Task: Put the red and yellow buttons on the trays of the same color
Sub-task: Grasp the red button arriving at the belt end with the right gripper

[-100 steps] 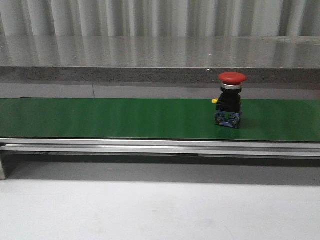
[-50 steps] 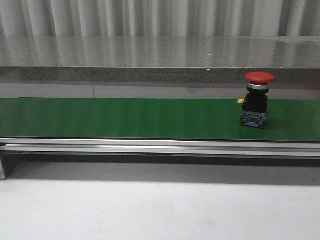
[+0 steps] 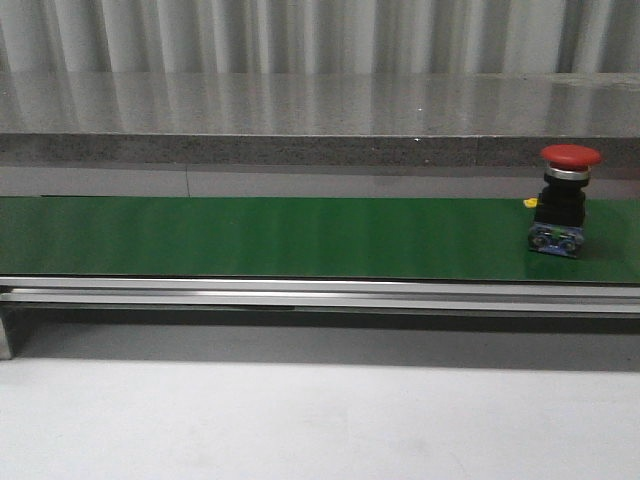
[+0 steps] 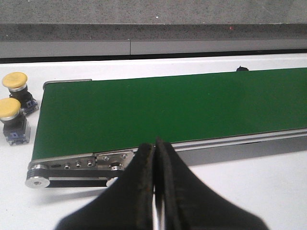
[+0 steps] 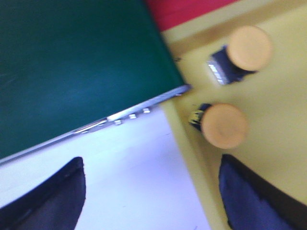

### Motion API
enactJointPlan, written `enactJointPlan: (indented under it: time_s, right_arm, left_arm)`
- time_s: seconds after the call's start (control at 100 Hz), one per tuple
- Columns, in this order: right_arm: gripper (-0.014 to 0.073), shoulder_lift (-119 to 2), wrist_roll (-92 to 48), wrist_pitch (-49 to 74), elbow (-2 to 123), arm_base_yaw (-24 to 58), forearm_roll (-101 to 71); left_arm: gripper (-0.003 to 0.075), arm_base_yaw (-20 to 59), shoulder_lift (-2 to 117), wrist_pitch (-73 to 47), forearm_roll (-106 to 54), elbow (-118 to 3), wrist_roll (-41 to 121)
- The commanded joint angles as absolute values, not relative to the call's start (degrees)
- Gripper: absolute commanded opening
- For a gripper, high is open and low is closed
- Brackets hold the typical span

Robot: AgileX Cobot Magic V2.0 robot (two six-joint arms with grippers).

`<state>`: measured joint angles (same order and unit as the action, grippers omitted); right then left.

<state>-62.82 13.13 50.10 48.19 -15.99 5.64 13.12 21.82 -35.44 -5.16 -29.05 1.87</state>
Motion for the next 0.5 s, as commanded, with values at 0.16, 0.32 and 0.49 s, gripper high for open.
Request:
enactJointPlan:
  time_s: [0.16,0.32,0.49]
  right_arm:
    - [0.0574,-62.6,2.2,51.6,56.1,-3.1,-3.5]
    - [0.0574,-67.5,-0.4,54.9,60.3,0.9,-5.0]
    - [0.0574,-73.9,-3.5,55.3,64.8,2.4,-6.7]
  left_arm:
    - [-0.002,13.6,22.1,-31.0,-6.0,-30.6,1.9]
    - [-0.002,13.6,22.1,-31.0,-6.0,-30.6,1.9]
    - [-0.002,13.6,22.1,-31.0,-6.0,-30.6,1.9]
